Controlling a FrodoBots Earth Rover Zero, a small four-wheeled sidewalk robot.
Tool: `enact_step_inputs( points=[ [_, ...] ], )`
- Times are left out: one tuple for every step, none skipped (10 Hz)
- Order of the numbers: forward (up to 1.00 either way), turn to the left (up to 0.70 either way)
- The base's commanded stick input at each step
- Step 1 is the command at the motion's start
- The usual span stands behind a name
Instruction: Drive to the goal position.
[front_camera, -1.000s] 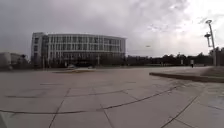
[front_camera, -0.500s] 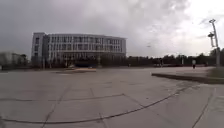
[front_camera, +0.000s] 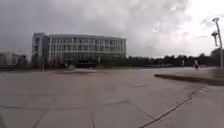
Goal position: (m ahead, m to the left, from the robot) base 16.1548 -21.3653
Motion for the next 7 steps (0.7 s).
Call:
enact_step_inputs(
  points=[
    [0.70,-0.01],
    [0.70,-0.01],
    [0.70,-0.01],
    [0.70,-0.01],
    [0.70,-0.01],
    [0.70,-0.01],
    [0.70,-0.01]
  ],
)
